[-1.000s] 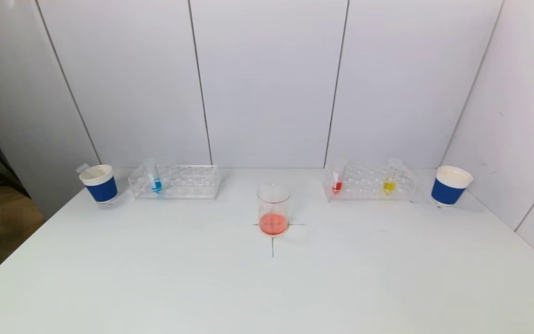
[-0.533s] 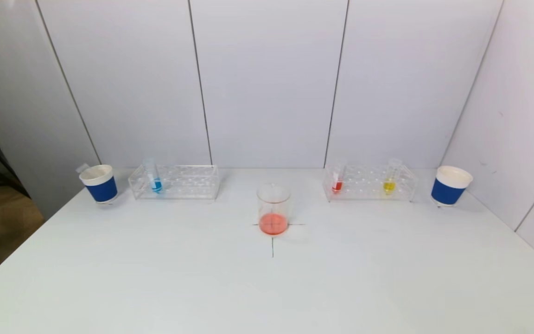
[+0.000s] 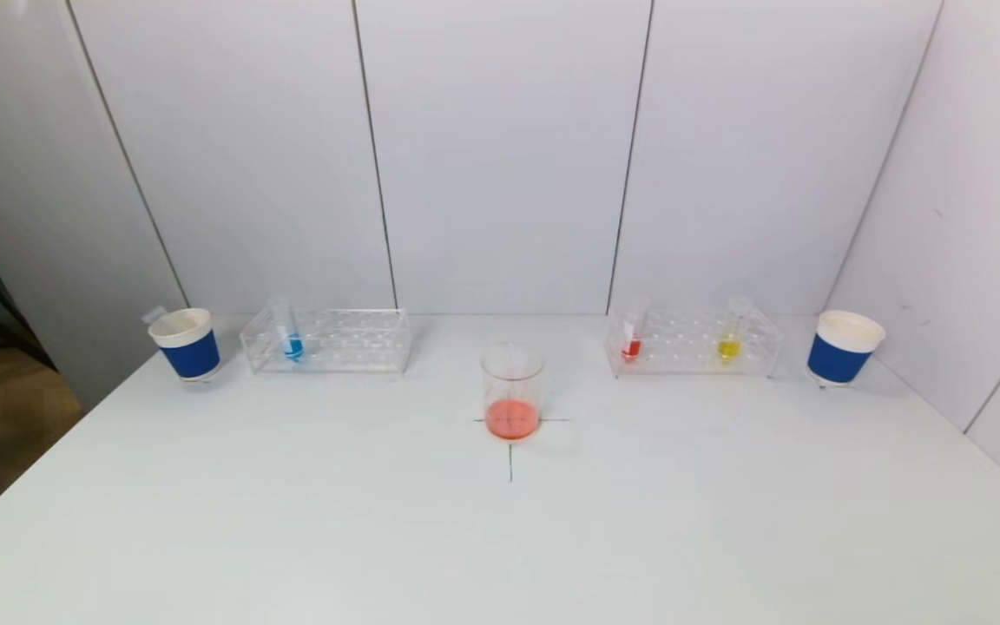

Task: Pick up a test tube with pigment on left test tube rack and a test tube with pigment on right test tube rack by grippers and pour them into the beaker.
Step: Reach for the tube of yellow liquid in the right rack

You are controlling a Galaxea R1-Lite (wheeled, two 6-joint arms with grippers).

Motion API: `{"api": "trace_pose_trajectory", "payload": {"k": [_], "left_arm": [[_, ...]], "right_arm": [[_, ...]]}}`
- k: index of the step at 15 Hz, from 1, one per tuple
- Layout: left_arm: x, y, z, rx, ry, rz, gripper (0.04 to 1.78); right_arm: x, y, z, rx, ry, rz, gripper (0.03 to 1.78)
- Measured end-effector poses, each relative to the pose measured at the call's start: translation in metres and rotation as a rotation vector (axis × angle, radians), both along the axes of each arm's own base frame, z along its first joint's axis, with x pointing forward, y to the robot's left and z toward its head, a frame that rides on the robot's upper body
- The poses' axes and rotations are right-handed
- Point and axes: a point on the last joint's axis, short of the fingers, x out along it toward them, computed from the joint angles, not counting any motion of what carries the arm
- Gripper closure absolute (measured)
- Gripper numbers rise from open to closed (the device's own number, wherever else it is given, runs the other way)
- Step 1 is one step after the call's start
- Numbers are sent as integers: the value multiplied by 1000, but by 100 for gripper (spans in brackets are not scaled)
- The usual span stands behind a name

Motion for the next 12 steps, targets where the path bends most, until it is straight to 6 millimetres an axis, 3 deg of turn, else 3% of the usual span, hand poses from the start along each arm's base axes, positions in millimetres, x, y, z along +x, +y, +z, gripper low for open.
{"api": "trace_pose_trajectory", "payload": {"k": [8,10,12], "left_arm": [[0,0,0,0,0,0,5],[0,0,0,0,0,0,5],[0,0,0,0,0,0,5]], "right_arm": [[-1,0,3,-50,-10,19,4],[-6,1,20,-57,-55,44,4],[-12,1,51,-59,-94,53,4]]}}
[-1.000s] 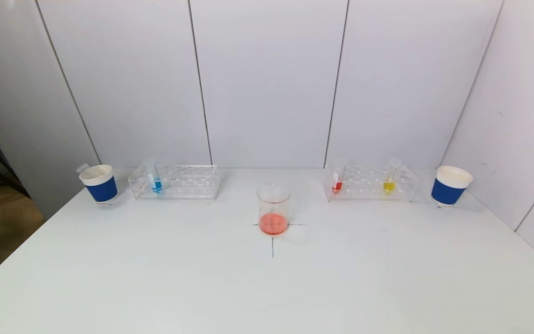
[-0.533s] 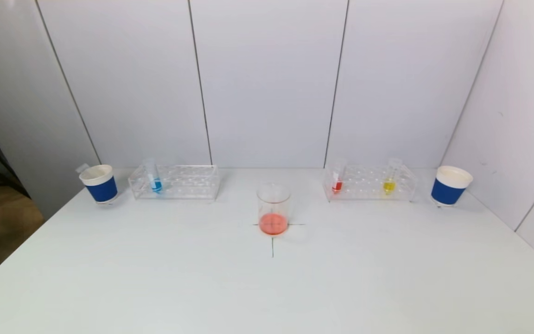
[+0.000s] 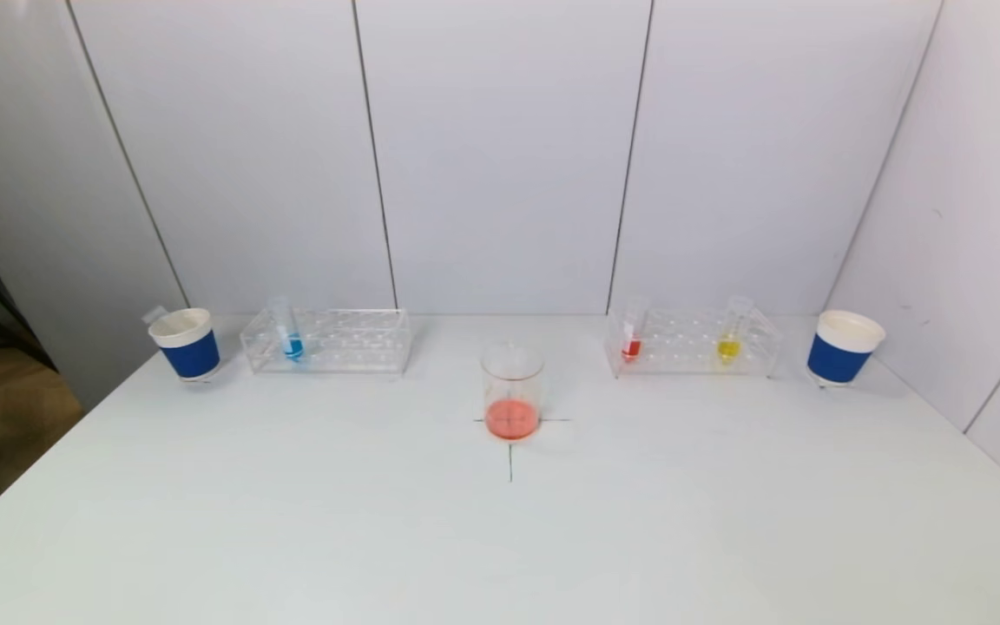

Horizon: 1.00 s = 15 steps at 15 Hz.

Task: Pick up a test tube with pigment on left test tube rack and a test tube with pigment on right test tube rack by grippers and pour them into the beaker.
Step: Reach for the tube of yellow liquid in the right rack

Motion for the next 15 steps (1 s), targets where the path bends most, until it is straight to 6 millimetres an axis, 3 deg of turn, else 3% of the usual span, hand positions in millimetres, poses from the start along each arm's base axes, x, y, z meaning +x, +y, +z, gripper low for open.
{"api": "trace_pose_trajectory", "payload": {"k": [3,5,9,12,15], "left_arm": [[0,0,0,0,0,-1,5],[0,0,0,0,0,1,5],[0,0,0,0,0,0,5],[0,0,0,0,0,0,5],[0,0,0,0,0,0,5]], "right_arm": [[1,0,62,-2,-44,9,4],[14,0,108,-1,-50,5,4],[76,0,179,9,6,-5,4],[136,2,194,17,65,-19,4],[201,7,179,47,103,-30,4]]}}
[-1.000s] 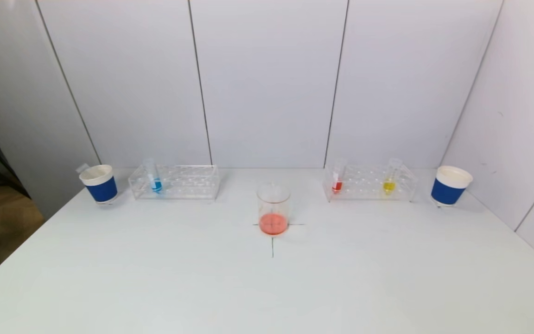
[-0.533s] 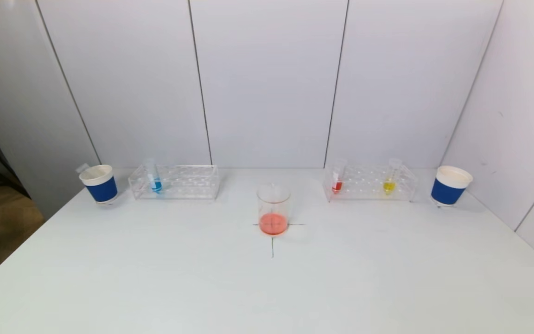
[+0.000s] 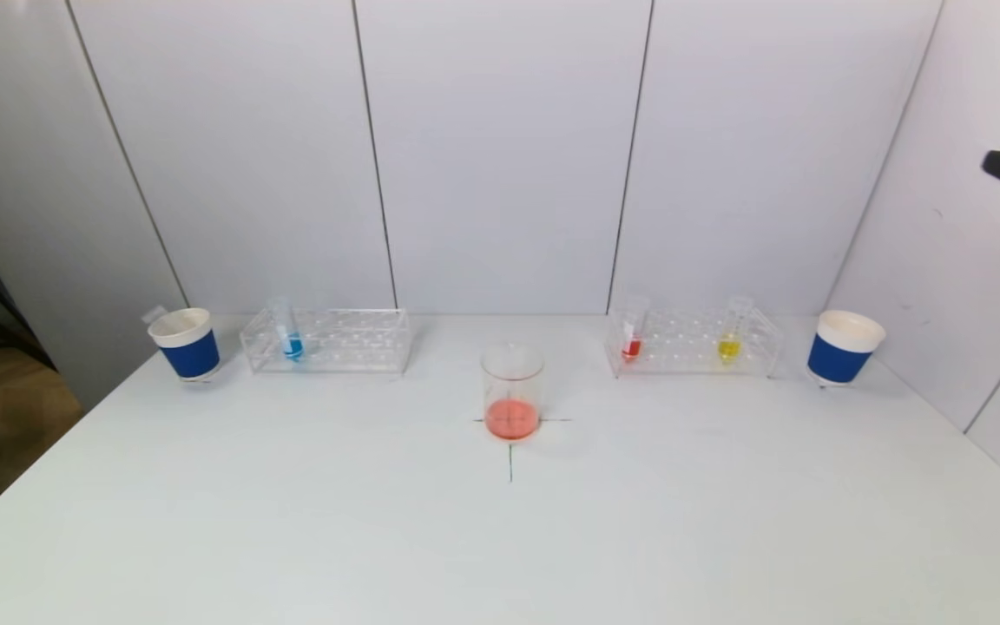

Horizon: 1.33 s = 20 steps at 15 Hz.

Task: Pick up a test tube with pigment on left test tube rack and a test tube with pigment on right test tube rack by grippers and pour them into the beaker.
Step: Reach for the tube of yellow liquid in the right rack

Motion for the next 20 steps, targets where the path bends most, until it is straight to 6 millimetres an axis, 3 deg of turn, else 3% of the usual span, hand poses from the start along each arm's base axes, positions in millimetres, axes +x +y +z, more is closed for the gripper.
{"api": "trace_pose_trajectory", "payload": {"k": [3,8,14,20], "left_arm": [[0,0,0,0,0,0,5],[0,0,0,0,0,0,5],[0,0,0,0,0,0,5],[0,0,0,0,0,0,5]], "right_arm": [[55,11,-41,24,29,-4,4],[112,19,-107,32,50,-6,4],[147,21,-157,47,73,-13,4],[168,22,-191,44,91,-23,4]]}}
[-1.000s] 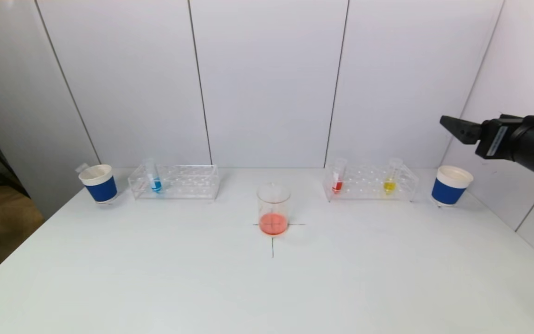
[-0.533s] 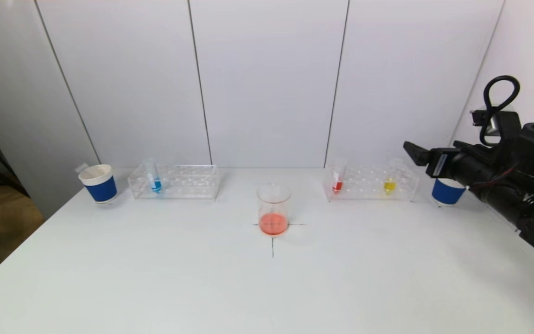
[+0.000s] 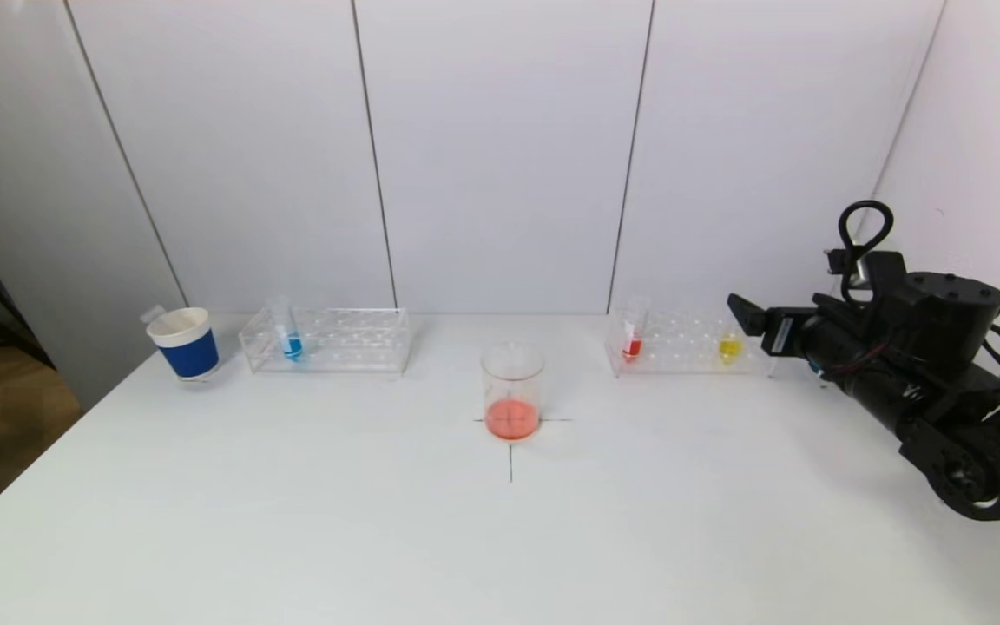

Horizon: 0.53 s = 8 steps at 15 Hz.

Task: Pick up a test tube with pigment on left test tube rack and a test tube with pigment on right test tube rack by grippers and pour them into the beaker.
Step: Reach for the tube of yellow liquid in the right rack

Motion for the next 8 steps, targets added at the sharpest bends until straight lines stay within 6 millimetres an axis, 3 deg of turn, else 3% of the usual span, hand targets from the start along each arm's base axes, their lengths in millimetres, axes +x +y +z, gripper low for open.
{"api": "trace_pose_trajectory", "payload": {"k": [8], "left_arm": [[0,0,0,0,0,0,5]], "right_arm": [[26,-5,-33,-13,25,-24,4]]}}
